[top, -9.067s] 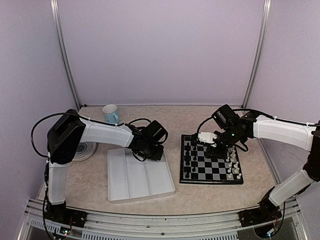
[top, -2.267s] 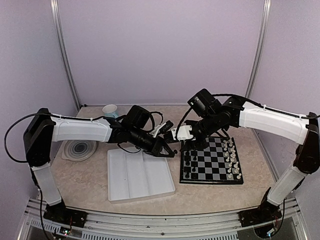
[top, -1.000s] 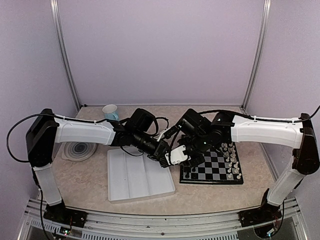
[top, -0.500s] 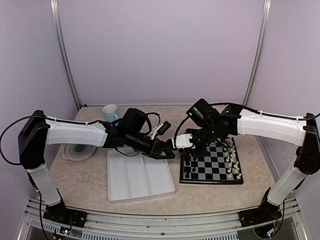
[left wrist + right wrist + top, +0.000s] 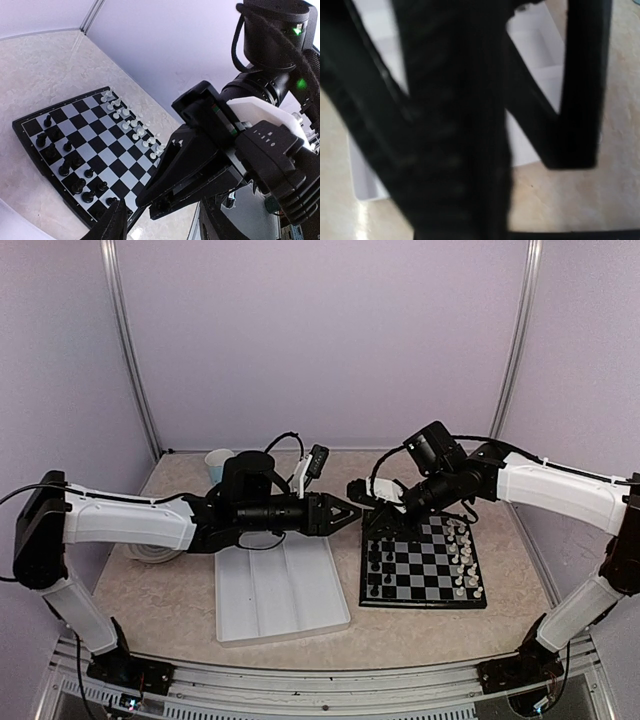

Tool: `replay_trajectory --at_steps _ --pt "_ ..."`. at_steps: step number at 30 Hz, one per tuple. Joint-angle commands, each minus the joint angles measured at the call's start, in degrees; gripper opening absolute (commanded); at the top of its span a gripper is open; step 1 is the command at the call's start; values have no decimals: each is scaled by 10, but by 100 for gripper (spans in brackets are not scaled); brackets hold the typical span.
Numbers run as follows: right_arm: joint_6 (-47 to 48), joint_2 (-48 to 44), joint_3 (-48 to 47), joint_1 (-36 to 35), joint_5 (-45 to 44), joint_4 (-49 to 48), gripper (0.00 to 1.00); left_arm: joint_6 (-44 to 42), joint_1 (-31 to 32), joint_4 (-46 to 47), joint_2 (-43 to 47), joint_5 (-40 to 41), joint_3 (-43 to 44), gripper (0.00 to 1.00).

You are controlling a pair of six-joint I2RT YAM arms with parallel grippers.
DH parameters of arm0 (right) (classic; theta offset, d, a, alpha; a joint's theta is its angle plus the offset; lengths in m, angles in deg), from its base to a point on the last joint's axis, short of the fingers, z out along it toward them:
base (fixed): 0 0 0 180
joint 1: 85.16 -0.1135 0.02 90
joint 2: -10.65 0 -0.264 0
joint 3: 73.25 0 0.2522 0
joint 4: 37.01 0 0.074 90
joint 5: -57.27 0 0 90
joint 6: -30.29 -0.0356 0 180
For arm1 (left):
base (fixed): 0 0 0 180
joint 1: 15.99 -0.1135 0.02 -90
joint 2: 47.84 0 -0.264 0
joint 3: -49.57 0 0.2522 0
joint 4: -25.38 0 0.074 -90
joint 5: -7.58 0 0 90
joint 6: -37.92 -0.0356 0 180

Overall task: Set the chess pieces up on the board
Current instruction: Pick up the rook from the storage box.

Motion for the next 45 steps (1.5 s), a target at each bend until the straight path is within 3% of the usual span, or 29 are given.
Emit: replay_trajectory --at_steps 1,13,30,35,40,45 --pt "-33 -9 10 10 47 -22 0 15 1 42 -17 2 22 49" --pt "-48 -7 3 13 45 -32 0 30 0 44 -50 -33 37 35" --pt "-89 4 -13 34 34 -48 0 37 -2 31 -74 -45 54 26" --pt "-78 3 -11 33 46 -41 0 43 -7 32 -80 -44 57 26" --pt "-67 -1 -1 34 47 -40 0 86 -25 98 -65 -51 20 35" --pt "-66 -1 0 34 47 -41 0 99 -35 116 -68 -71 18 33"
